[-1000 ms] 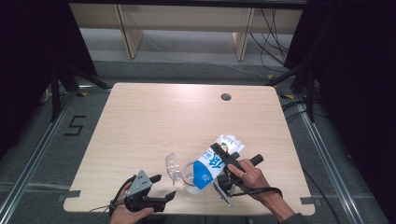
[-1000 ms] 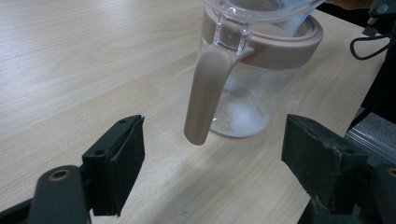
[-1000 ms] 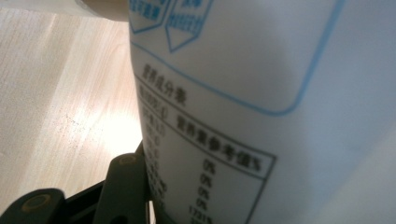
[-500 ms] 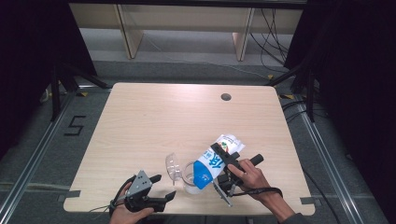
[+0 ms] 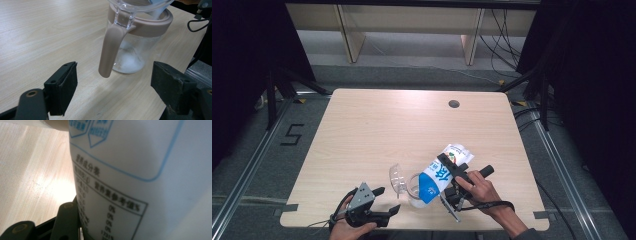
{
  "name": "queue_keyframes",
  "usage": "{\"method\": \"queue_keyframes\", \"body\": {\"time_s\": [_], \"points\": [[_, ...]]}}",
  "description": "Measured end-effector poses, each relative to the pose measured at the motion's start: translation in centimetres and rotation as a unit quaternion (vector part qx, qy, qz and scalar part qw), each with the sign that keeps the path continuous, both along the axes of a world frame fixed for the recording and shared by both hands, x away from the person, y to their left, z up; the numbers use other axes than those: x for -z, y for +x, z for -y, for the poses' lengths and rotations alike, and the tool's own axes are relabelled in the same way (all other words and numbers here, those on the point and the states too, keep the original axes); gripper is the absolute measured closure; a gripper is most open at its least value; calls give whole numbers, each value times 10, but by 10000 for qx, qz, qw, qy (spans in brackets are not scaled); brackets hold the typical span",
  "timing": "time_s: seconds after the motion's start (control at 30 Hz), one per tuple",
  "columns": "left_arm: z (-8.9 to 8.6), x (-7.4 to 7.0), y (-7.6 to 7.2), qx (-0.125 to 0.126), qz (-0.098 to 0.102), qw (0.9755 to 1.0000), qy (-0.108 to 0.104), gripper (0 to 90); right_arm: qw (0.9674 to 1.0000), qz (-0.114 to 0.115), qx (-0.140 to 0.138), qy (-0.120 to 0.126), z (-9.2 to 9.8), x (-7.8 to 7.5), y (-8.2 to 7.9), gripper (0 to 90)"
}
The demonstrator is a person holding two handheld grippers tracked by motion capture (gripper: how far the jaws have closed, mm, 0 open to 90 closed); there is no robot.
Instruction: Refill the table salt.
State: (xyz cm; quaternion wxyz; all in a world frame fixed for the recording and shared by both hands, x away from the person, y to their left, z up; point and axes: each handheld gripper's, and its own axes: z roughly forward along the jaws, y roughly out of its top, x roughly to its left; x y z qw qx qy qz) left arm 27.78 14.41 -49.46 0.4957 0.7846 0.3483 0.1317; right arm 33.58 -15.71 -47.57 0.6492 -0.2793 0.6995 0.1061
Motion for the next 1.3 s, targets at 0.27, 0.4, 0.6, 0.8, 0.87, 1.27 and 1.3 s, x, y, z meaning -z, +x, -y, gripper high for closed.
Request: {"method": "queue_keyframes", "body": {"time_s": [0.27,0.4,0.6,0.8,0.87,1.27,1.3], "points": [[2,1,0,-57,-65,9999,-133,210,10000,32,-3,-7,0,0,0,517],[2,1,-1,-75,-69,9999,-106,210,9999,-26,68,97,1,2,0,518],[1,1,-1,-69,-62,9999,-93,210,10000,-3,49,73,0,2,1,520],[1,0,-1,-53,-63,10000,-53,210,10000,17,57,79,0,2,1,522],[0,0,0,-3,-7,10000,-12,210,10000,20,56,76,0,2,1,522],[0,0,0,0,-4,10000,-14,210,9999,133,-12,-40,0,0,1,524],[0,0,0,-1,-4,10000,-8,210,9999,133,-11,-47,0,0,1,525]]}}
